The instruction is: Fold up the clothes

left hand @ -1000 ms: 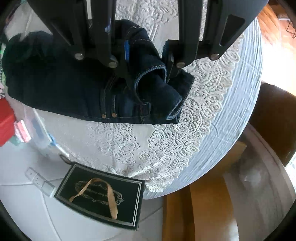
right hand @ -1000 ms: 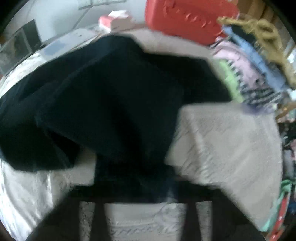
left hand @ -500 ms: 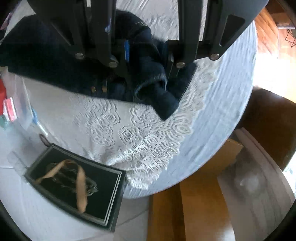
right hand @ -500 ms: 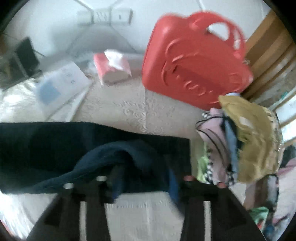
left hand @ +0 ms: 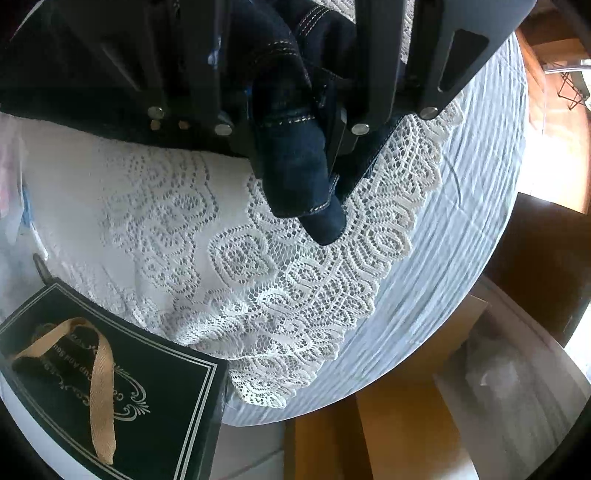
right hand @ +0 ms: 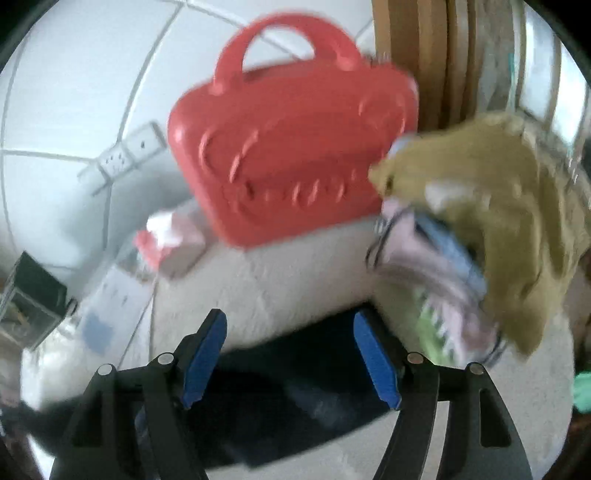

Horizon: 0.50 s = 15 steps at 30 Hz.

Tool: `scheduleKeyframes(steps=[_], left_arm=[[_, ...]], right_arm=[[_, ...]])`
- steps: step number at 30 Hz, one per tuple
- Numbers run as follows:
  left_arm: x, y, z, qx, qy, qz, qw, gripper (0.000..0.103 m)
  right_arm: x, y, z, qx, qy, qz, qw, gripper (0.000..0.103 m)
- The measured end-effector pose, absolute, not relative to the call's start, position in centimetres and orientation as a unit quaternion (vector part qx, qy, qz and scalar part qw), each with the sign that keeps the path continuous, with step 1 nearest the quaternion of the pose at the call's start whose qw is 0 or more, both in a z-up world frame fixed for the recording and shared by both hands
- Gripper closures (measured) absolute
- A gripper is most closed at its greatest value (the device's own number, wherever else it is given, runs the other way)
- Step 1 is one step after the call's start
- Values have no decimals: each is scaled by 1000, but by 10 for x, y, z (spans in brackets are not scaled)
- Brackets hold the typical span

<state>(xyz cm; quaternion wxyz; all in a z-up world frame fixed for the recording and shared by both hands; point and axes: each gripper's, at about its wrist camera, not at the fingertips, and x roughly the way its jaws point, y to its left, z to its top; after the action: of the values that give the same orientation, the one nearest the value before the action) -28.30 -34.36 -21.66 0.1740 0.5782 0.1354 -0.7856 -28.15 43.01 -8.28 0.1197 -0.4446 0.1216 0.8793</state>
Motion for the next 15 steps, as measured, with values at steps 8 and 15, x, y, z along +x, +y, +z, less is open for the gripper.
scheduleKeyframes(steps=[8, 15], left_arm=[[-213, -341, -183, 539, 120, -817, 164, 75], [-159, -313, -163, 522, 36, -834, 173, 77]], right_arm=[[-236, 401, -105, -503, 35, 860, 78, 21], [-230, 384, -182, -547, -32, 834, 69, 20]])
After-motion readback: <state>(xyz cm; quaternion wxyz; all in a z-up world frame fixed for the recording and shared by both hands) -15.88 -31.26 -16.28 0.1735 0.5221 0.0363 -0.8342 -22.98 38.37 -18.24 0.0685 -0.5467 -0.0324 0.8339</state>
